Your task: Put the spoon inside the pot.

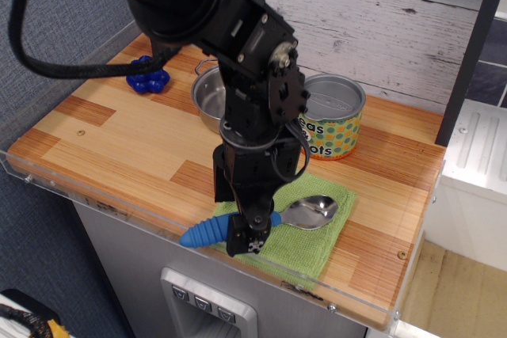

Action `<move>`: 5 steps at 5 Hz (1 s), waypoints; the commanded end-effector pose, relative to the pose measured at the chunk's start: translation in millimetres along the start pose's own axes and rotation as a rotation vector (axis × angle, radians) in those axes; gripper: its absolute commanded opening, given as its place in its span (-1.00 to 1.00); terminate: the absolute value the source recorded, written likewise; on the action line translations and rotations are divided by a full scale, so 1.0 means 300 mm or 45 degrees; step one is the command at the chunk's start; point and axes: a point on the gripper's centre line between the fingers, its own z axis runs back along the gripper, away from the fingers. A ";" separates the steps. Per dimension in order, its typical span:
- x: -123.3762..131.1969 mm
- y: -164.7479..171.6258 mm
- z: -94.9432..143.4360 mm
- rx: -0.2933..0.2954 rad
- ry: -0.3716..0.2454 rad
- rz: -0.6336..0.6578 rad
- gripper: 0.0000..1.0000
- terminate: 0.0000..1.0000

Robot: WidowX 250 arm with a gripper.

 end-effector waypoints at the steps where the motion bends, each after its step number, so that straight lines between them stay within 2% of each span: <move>1: 0.006 0.012 0.003 0.040 0.004 0.021 1.00 -1.00; 2: -0.003 0.016 -0.003 0.035 0.010 0.039 -1.00 -1.00; 3: -0.013 0.009 0.023 0.041 0.002 0.069 -1.00 -1.00; 4: -0.030 0.009 0.078 0.085 0.037 0.131 -1.00 -1.00; 5: -0.062 0.014 0.148 0.152 0.012 0.189 1.00 -1.00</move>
